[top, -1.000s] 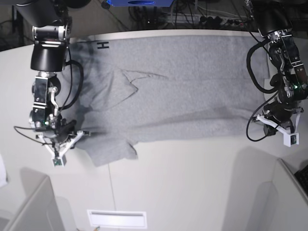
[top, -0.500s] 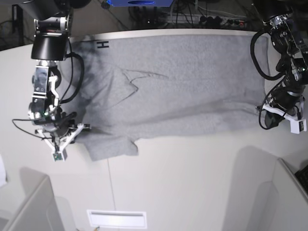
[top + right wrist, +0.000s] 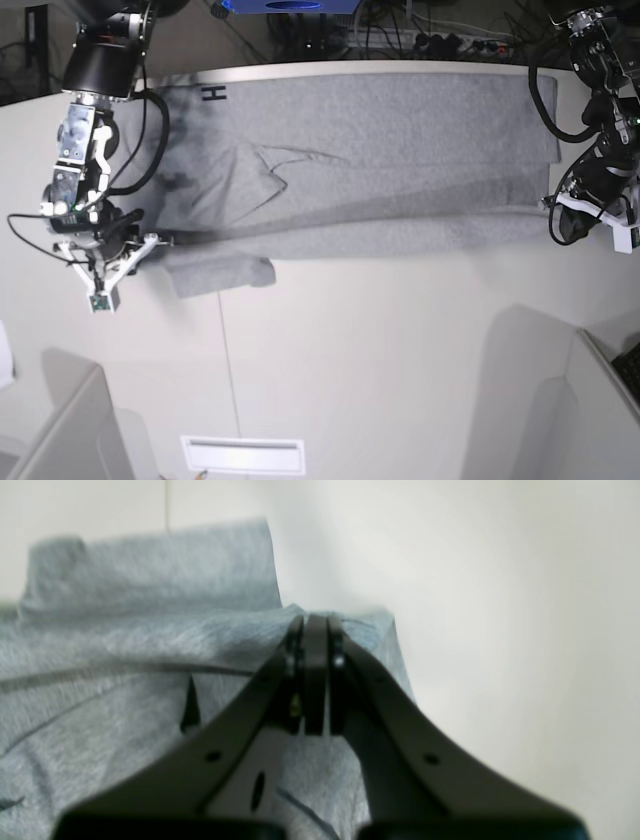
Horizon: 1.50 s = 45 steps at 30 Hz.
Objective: Fold the T-shirt properly
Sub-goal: 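Lift the hem and fold it over toward the collar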
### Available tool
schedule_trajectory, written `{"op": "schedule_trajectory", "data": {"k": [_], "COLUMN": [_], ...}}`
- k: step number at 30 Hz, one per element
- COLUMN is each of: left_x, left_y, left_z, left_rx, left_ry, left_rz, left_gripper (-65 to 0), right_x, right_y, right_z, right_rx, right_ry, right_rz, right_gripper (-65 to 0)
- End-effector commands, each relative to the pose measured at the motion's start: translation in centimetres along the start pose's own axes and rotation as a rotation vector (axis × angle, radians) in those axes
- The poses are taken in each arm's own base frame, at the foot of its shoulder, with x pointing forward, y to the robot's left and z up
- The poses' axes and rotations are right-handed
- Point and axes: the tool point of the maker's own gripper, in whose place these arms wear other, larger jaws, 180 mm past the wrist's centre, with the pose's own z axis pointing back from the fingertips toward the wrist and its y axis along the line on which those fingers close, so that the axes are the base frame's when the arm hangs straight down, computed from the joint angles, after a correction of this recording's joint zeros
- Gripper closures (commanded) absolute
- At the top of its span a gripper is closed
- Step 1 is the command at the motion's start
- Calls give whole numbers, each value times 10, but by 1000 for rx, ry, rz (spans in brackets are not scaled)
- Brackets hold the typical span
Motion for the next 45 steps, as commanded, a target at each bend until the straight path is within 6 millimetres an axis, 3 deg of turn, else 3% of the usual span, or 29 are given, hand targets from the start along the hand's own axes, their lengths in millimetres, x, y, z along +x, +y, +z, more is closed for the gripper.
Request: {"op": "schedule_trajectory", "data": {"k": [1,7,13,22,28,30,38,45], "left_x": [16,19,27,7,1,4,-20,-21], "left_y": [-2,-5,3,9,10,12,24,39], "left_z": [4,7,12,16,18,20,28,44], "left_rx": [-9,-11,10,25,30,34,61,75], "left_ry": [-50,-60,-78,-25,-9,-8,71,70], "left_rz": [-23,-34,-41,-51,-55,-77,-101,-60], "left_gripper": [0,0,0,0,0,0,0,0], "right_x": [24,12,7,-3,-22,-26,-52,-67], "right_y": [-5,-3,-23,-17,-5,-10,-9,-8], "right_z": [9,17,36,50,58,63,68,73], "right_rx": [-13,-18,-70,-72,-59,-74,-76,-80], "right_ry": [-78,-56,-39,-14,20,20,79,106], "right_rz": [9,23,-14,-7,-13,-32,-50,-67], "right_gripper": [0,0,0,0,0,0,0,0]}}
